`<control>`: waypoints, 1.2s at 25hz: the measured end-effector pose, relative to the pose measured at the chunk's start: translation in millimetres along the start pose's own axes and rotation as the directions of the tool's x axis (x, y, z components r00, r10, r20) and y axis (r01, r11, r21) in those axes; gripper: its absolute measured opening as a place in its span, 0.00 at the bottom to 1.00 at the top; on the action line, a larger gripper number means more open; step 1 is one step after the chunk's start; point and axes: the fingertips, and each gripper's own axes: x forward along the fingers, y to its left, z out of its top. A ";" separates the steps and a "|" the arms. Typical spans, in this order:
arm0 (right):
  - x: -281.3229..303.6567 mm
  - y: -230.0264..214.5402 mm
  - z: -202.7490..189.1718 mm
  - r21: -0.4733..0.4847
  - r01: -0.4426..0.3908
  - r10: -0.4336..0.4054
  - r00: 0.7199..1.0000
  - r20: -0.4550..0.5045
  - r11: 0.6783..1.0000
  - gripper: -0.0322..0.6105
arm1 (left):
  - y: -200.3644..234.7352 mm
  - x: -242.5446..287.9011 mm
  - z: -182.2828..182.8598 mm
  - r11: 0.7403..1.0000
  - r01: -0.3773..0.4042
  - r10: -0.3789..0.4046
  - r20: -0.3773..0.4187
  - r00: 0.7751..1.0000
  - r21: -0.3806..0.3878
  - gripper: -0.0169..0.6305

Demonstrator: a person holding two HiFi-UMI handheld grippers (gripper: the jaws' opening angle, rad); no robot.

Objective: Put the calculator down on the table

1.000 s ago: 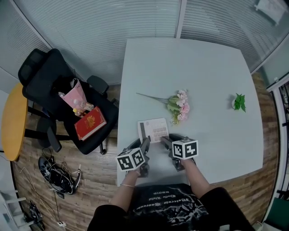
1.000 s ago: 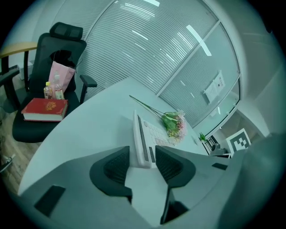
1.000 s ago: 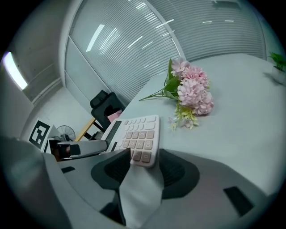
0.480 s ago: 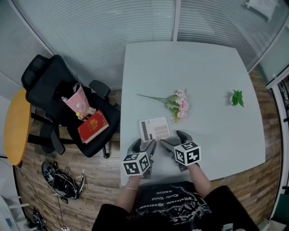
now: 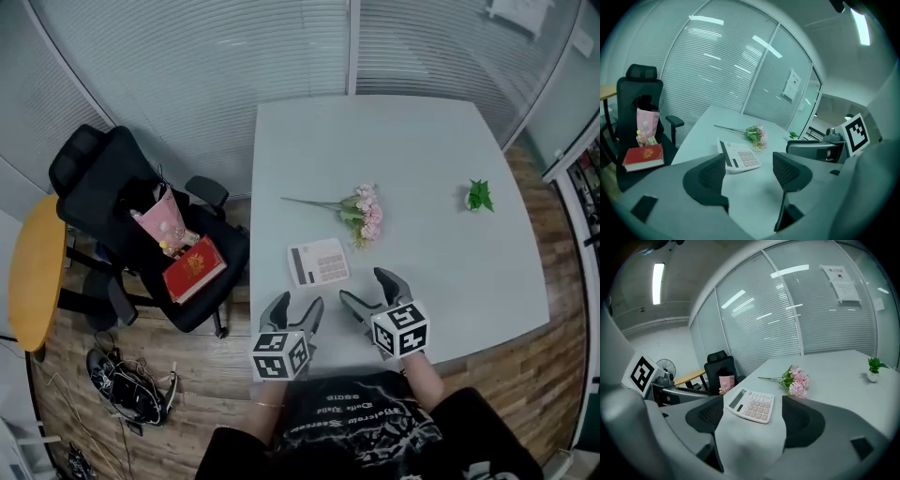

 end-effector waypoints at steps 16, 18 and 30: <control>-77.7 38.0 -5.0 -0.089 0.077 -0.066 0.991 0.116 0.993 0.66 | -15.5 -82.8 5.2 0.990 0.032 -0.047 0.106 0.993 0.137 0.52; -78.9 38.4 -8.0 -0.085 0.088 -0.078 0.990 0.114 0.993 0.65 | -13.0 -84.3 1.4 0.991 0.033 -0.047 0.099 0.994 0.131 0.52; -81.9 47.5 -0.8 -0.119 0.143 -0.123 0.980 0.159 0.983 0.18 | -16.8 -92.0 -1.0 0.985 0.027 -0.051 0.139 0.989 0.170 0.24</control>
